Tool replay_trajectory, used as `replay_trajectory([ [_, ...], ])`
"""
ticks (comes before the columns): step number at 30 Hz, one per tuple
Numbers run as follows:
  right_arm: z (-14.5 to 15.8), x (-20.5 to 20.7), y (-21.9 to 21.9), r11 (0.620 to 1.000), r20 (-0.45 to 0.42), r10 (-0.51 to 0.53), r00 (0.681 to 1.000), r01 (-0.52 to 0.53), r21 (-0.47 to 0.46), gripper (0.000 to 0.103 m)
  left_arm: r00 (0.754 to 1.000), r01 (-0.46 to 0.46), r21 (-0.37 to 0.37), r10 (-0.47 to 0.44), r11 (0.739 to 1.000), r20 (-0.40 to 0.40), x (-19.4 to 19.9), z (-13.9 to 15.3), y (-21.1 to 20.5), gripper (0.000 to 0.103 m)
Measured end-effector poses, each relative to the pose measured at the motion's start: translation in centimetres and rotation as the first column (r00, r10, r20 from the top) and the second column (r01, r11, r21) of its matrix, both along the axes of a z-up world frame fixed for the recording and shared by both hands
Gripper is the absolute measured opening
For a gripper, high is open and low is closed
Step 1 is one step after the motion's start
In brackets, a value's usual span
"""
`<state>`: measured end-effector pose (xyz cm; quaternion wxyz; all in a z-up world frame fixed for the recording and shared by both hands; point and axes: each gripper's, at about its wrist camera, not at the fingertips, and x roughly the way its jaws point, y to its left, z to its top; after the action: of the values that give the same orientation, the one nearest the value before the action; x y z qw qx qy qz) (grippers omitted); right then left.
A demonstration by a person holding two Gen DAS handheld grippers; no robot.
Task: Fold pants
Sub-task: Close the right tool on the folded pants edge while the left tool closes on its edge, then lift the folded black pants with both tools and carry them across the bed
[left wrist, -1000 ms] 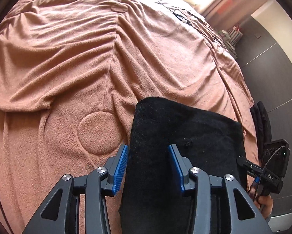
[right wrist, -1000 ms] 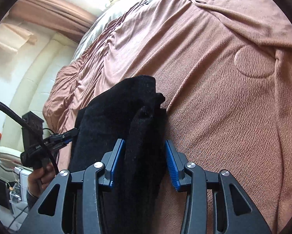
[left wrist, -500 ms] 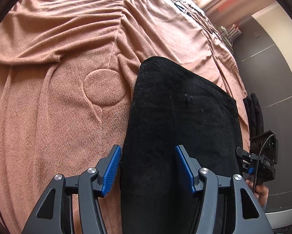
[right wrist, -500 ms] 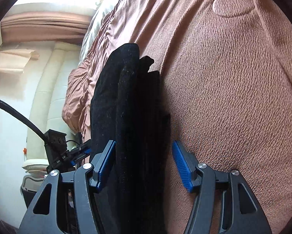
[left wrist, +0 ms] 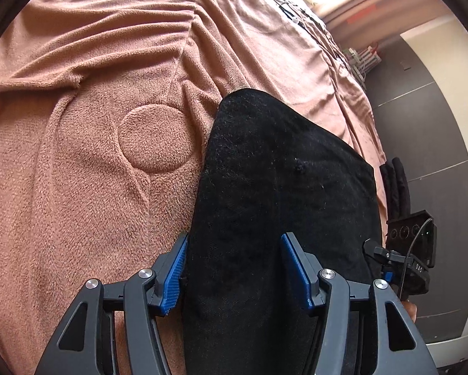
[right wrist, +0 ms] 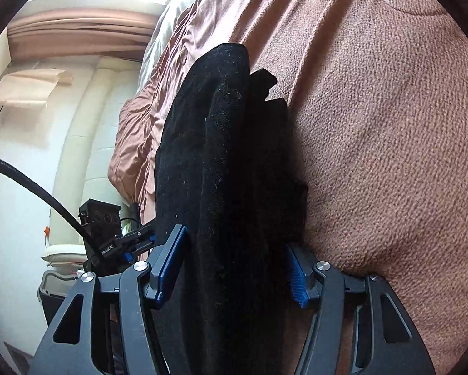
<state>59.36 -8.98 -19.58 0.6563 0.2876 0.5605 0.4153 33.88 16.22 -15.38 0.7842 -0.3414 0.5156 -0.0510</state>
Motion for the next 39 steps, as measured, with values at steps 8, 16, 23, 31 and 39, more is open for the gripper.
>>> replay_trajectory([
  [8,0.4,-2.0,0.7,0.999,0.023,0.028,0.999,-0.028,-0.022,0.051,0.999,0.04,-0.022,-0.039,0.999,0.004,-0.7,0.0,-0.1,0.06],
  [16,2.1,-1.7,1.6,1.0,0.087,0.028,0.996,-0.026,-0.015,0.035,0.997,0.05,-0.011,-0.05,0.999,0.064,-1.9,1.5,-0.3,0.038],
  [23,3.9,-3.1,2.7,0.999,0.197,0.029,0.98,-0.022,-0.037,0.03,0.99,0.061,0.036,-0.065,0.997,0.126,-3.5,3.7,-0.8,0.03],
  [31,6.3,-6.1,4.2,0.999,0.326,0.025,0.945,-0.012,-0.044,0.027,0.981,0.053,0.055,-0.062,0.997,0.185,-5.3,6.3,-1.3,0.029],
  [39,7.4,-9.1,3.5,0.999,0.422,0.01,0.907,0.01,-0.045,0.026,0.97,0.048,0.06,-0.061,0.997,0.235,-7.1,8.8,-2.5,0.026],
])
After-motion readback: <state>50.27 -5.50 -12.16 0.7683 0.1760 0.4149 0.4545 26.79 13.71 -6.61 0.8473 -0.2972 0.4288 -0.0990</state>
